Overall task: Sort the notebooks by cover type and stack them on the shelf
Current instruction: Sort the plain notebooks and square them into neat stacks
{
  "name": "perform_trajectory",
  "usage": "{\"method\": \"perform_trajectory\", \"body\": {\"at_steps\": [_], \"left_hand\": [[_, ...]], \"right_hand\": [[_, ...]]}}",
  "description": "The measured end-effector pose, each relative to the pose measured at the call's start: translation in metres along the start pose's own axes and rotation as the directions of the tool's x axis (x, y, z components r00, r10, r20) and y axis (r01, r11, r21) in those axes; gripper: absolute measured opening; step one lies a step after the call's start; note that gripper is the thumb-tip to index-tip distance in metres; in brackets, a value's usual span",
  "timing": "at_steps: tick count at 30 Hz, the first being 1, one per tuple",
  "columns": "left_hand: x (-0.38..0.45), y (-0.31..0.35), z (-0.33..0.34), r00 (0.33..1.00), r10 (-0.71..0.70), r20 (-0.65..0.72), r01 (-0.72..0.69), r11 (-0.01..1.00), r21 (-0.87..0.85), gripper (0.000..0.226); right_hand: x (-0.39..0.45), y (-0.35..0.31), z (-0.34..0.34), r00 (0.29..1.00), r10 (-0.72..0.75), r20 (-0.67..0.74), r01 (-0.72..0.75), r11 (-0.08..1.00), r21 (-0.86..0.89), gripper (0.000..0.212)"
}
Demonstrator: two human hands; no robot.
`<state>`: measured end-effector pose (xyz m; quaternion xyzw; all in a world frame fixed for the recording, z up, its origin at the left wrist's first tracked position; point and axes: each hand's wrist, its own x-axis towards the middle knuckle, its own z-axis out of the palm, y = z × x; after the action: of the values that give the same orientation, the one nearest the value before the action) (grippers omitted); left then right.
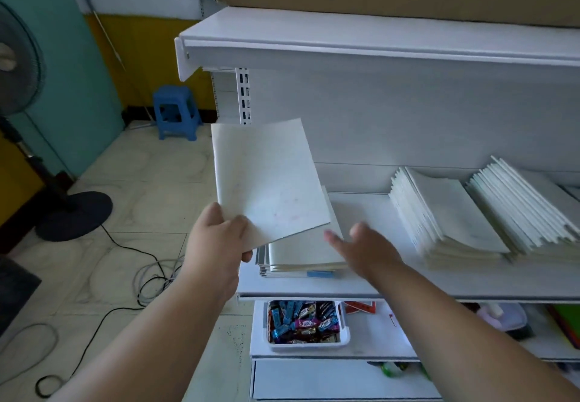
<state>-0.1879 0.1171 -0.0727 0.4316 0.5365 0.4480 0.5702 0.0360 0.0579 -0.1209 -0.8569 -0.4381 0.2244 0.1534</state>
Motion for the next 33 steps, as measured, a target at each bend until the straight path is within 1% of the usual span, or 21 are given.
{"method": "perform_trajectory", "body": {"at_steps": [1,4,7,8,10,12,14,18,19,20,21,22,23,24,25,26,28,29,31,32,33], "left_hand": [[-0.001,-0.001,-0.002,1.0,0.004,0.001,-0.004,1.0,-0.028,0.007],[-0.001,-0.001,-0.008,1.0,0.006,0.005,-0.006,0.999,-0.052,0.003],[-0.004,-0.001,-0.014,1.0,-0.007,-0.002,0.007,0.999,-0.051,0.005],[-0.004,-0.001,-0.016,1.0,-0.011,-0.004,0.01,0.999,-0.053,0.007],[-0.005,0.0,-0.02,1.0,-0.017,-0.004,0.017,0.998,-0.056,0.007],[-0.006,-0.001,-0.023,1.0,-0.023,-0.004,0.023,0.998,-0.057,0.009],[-0.007,-0.003,-0.024,1.0,-0.026,0.004,0.026,0.998,-0.065,0.012],[-0.009,-0.004,-0.025,0.999,-0.039,0.011,0.039,0.997,-0.074,0.014],[-0.009,-0.005,-0.024,0.999,-0.04,0.019,0.041,0.996,-0.076,0.014],[-0.01,-0.005,-0.024,0.999,-0.043,0.029,0.045,0.996,-0.078,0.014],[-0.01,-0.005,-0.024,0.998,-0.047,0.038,0.05,0.995,-0.082,0.015],[-0.011,-0.004,-0.023,0.997,-0.055,0.05,0.059,0.995,-0.086,0.015],[-0.012,-0.004,-0.022,0.996,-0.065,0.064,0.071,0.993,-0.089,0.017],[-0.014,-0.005,-0.02,0.994,-0.075,0.08,0.082,0.993,-0.088,0.017],[-0.015,-0.005,-0.017,0.992,-0.08,0.094,0.088,0.993,-0.08,0.018],[-0.015,-0.006,-0.015,0.992,-0.081,0.098,0.087,0.995,-0.058,0.017],[-0.015,-0.008,-0.01,0.993,-0.078,0.087,0.078,0.997,0.003,0.013],[-0.013,-0.009,-0.009,0.993,-0.084,0.089,0.084,0.996,-0.001,0.011],[-0.012,-0.008,-0.008,0.984,-0.118,0.137,0.127,0.99,-0.063,0.019],[-0.011,-0.008,-0.009,0.976,-0.139,0.167,0.158,0.981,-0.11,0.024],[-0.011,-0.009,-0.01,0.973,-0.145,0.179,0.172,0.974,-0.147,0.027]], "right_hand": [[0.002,0.006,0.007,0.999,-0.003,0.044,0.006,0.998,-0.067,0.05],[0.002,0.01,0.014,0.998,-0.03,0.06,0.033,0.998,-0.048,0.039],[0.004,0.006,0.007,0.999,-0.004,-0.039,0.001,0.998,-0.055,0.056],[0.005,0.006,0.005,0.998,0.002,-0.071,-0.005,0.999,-0.047,0.05],[0.007,0.009,0.0,0.994,0.003,-0.111,-0.008,0.999,-0.046,0.027],[0.008,0.009,-0.002,0.988,0.005,-0.154,-0.024,0.992,-0.121,0.036],[0.006,0.006,-0.004,0.977,-0.03,-0.21,-0.013,0.979,-0.202,0.029],[-0.002,0.0,-0.009,0.944,-0.135,-0.302,0.005,0.918,-0.397,0.032],[-0.003,0.0,-0.012,0.928,-0.163,-0.334,0.011,0.911,-0.413,0.03],[-0.005,0.0,-0.014,0.916,-0.166,-0.364,0.022,0.929,-0.369,0.026],[-0.006,-0.002,-0.017,0.922,-0.129,-0.366,0.042,0.971,-0.237,0.022],[-0.007,-0.004,-0.019,0.939,-0.074,-0.336,0.074,0.997,-0.013,0.02],[-0.008,-0.009,-0.022,0.961,-0.014,-0.277,0.092,0.958,0.27,0.016],[-0.012,-0.016,-0.024,0.976,0.042,-0.212,0.081,0.839,0.539,0.013],[-0.018,-0.023,-0.024,0.986,0.084,-0.146,0.05,0.683,0.729,0.012],[-0.025,-0.03,-0.023,0.991,0.101,-0.092,0.023,0.541,0.841,0.012],[-0.036,-0.041,-0.02,0.996,0.092,-0.012,-0.022,0.365,0.931,0.012],[-0.041,-0.046,-0.018,0.998,0.053,0.033,-0.048,0.308,0.95,0.011],[-0.046,-0.049,-0.015,0.99,-0.085,0.11,-0.091,0.208,0.974,0.009],[-0.046,-0.049,-0.016,0.981,-0.139,0.132,-0.105,0.189,0.976,0.012],[-0.043,-0.046,-0.017,0.981,-0.145,0.131,-0.092,0.246,0.965,0.02]]}}
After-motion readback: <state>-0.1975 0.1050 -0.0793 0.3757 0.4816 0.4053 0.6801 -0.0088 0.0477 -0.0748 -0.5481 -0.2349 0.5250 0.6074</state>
